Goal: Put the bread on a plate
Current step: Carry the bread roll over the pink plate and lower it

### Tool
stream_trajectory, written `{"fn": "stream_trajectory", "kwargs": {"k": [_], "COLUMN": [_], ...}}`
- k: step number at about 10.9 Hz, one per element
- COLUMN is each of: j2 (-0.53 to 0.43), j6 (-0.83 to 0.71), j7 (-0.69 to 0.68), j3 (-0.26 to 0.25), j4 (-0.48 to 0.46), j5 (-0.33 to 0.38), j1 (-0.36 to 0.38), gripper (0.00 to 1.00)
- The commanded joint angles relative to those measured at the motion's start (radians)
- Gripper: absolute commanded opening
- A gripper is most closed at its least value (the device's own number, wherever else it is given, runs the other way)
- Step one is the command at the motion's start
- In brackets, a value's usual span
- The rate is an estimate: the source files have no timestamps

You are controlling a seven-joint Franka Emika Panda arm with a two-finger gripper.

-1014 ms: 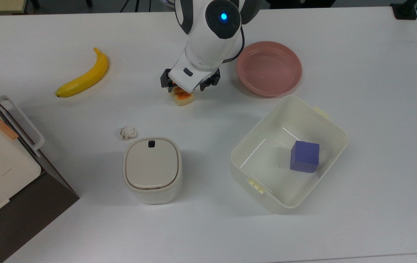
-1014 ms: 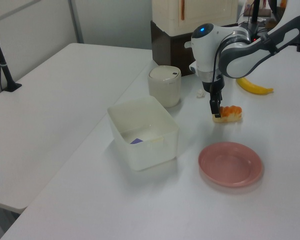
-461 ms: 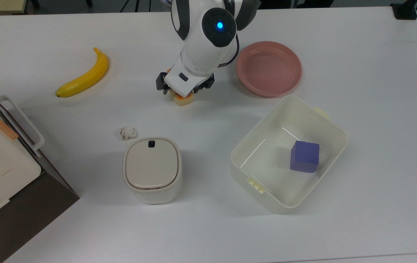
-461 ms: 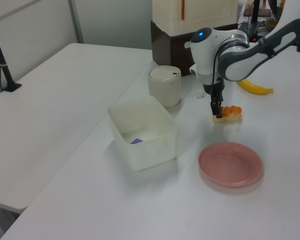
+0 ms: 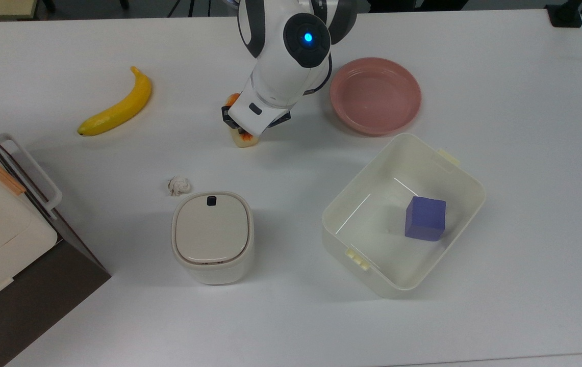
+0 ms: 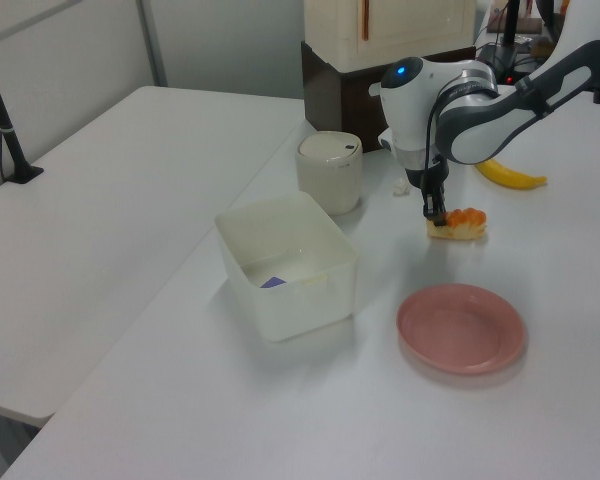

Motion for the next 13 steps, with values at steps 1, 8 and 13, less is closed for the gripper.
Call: {"fn": "stream_trajectory", "kwargs": {"k": [1, 8, 13], "j2": [-0.044, -0.138, -0.021], "j6": [-0.075, -0.321, -0.318], "j7": [0.01, 0.109, 0.218], "j3": [0.003, 0.215, 0.238], "j4": [0.063, 0.159, 0.219], "j5": [0.014, 0.195, 0.132], "j1": [0.017, 0.109, 0.203], "gripper": [0.0, 0.0, 0.5]}}
